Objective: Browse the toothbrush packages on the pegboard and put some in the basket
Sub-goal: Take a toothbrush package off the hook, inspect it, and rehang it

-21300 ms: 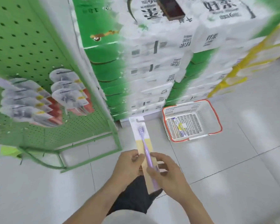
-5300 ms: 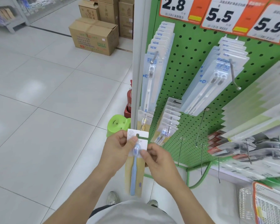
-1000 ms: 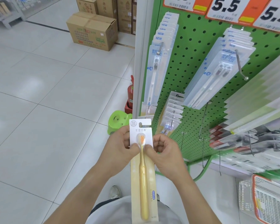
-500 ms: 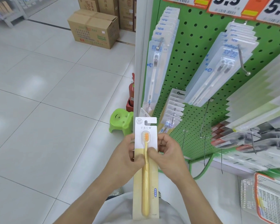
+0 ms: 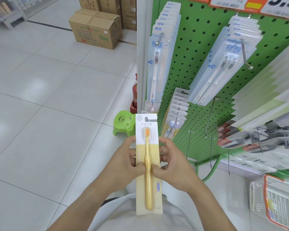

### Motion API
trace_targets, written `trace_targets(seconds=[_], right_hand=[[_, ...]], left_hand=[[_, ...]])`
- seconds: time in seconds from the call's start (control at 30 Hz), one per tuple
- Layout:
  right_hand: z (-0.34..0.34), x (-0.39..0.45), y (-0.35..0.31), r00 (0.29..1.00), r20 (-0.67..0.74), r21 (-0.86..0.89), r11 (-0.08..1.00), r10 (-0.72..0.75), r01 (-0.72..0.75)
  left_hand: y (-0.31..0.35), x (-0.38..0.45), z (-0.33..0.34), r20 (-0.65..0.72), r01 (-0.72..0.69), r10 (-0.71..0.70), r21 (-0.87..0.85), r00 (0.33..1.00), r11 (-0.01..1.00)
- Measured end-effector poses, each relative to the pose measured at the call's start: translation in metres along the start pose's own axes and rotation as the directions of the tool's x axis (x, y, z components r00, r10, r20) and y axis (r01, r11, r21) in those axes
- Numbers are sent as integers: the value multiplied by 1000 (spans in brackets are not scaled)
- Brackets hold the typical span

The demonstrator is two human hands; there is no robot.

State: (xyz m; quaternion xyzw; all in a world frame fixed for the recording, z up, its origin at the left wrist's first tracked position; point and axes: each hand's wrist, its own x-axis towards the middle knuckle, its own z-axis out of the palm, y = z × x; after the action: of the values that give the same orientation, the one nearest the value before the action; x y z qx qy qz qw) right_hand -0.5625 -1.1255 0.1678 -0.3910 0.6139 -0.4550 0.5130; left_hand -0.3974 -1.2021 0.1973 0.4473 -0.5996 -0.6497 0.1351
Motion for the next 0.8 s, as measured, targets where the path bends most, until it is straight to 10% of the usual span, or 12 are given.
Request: trace_targets(seconds=[0.3, 0.5, 0.8], right_hand=[[-8, -10, 4, 957, -250, 123, 975, -148, 183], [-20, -20, 4, 991, -55, 29, 992, -121, 123], [-16, -27, 6, 969, -202, 101, 981, -141, 164]], left_hand=[[-6, -8, 11, 174, 18, -21, 16, 984, 1000], [-6, -7, 18, 71, -29, 31, -41, 997, 999], [-10, -9, 25, 111, -62, 69, -64, 991, 996]])
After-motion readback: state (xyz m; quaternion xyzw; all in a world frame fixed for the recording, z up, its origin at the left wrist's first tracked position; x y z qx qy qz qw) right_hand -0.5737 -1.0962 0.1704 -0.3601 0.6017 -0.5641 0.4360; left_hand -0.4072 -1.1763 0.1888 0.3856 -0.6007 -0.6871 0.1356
